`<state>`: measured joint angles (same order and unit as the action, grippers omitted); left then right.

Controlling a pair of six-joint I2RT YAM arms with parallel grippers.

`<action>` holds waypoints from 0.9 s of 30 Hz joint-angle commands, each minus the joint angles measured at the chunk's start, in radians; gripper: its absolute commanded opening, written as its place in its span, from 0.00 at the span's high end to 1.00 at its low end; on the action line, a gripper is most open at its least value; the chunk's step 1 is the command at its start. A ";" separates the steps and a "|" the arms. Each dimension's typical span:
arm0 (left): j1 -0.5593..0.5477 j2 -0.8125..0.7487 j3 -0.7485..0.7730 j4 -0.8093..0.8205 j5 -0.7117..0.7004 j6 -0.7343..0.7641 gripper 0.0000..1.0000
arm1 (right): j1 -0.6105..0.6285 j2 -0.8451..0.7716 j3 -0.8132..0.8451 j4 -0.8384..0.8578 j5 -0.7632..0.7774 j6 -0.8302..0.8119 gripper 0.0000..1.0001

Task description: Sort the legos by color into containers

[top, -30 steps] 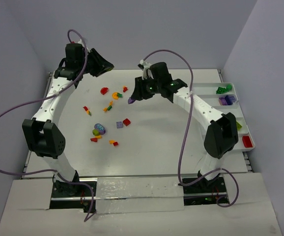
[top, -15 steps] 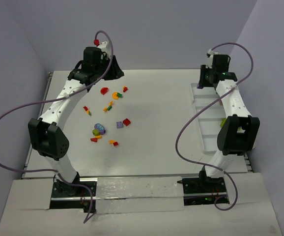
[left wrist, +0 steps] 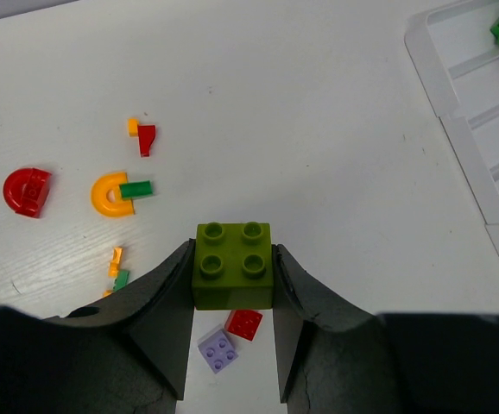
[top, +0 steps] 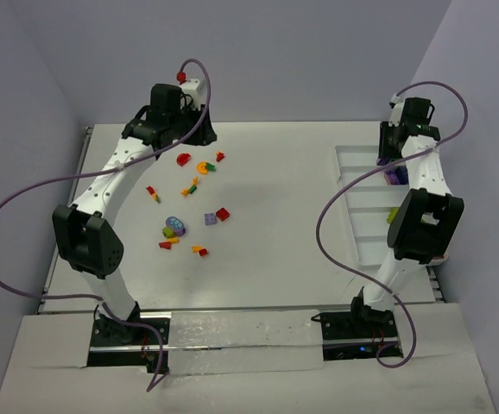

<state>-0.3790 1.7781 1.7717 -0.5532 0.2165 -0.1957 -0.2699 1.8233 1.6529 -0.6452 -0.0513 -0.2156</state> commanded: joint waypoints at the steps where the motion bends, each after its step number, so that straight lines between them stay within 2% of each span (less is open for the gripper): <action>1: -0.006 0.010 0.060 -0.018 0.016 0.036 1.00 | -0.009 0.007 0.054 -0.054 -0.029 -0.076 1.00; 12: -0.006 0.014 0.061 -0.021 0.024 0.053 1.00 | -0.014 0.092 0.082 -0.074 -0.035 -0.112 1.00; 27: -0.004 0.008 0.034 0.009 0.033 0.044 1.00 | -0.041 0.211 0.107 0.019 -0.049 -0.160 0.97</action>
<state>-0.3790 1.7870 1.7756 -0.5758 0.2333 -0.1535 -0.2968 2.0141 1.7144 -0.6924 -0.0805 -0.3539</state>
